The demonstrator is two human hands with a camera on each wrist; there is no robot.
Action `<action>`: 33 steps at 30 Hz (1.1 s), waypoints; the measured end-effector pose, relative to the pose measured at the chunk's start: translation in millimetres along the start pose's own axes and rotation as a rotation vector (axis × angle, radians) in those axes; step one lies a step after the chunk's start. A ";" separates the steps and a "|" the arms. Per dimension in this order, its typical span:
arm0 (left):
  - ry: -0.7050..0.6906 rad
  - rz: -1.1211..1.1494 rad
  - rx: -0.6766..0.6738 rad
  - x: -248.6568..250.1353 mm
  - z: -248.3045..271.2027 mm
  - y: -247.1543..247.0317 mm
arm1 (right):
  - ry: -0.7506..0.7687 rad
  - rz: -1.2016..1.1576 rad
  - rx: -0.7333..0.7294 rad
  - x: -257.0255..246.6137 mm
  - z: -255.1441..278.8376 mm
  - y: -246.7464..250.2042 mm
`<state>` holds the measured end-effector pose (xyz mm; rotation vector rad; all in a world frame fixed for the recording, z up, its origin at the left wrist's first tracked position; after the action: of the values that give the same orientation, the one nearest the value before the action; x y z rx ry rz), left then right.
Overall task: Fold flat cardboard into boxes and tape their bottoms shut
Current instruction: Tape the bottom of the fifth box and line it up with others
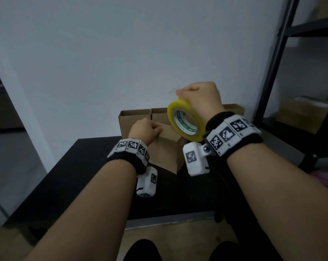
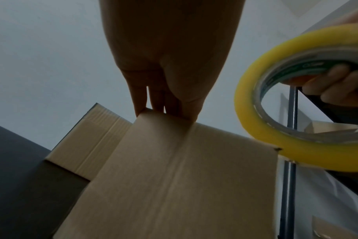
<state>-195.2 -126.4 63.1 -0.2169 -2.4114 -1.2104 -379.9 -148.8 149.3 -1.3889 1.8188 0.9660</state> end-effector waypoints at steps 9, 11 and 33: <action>0.031 0.115 -0.020 -16.6 -14.9 1.1 | -0.026 0.033 -0.067 -9.0 -14.4 -39.4; 0.049 0.173 -0.038 -22.2 -18.6 0.4 | -0.029 0.072 -0.089 -7.2 -18.4 -49.5; 0.158 0.746 0.208 -9.9 -49.2 69.9 | -0.151 0.291 -0.243 1.4 -37.4 -80.8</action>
<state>-148.6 -122.5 135.3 -0.8293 -1.9984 -0.6047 -303.9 -195.1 154.0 -1.1690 1.8676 1.4429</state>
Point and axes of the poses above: each hand's wrist, its own z-axis away from the middle knuckle, its own y-axis out of the back of the hand, x = y × z, the point moved 8 cm from there along -z, towards the middle knuckle, and after that the axes turned 11 degrees about x, right-handed, at the moved point
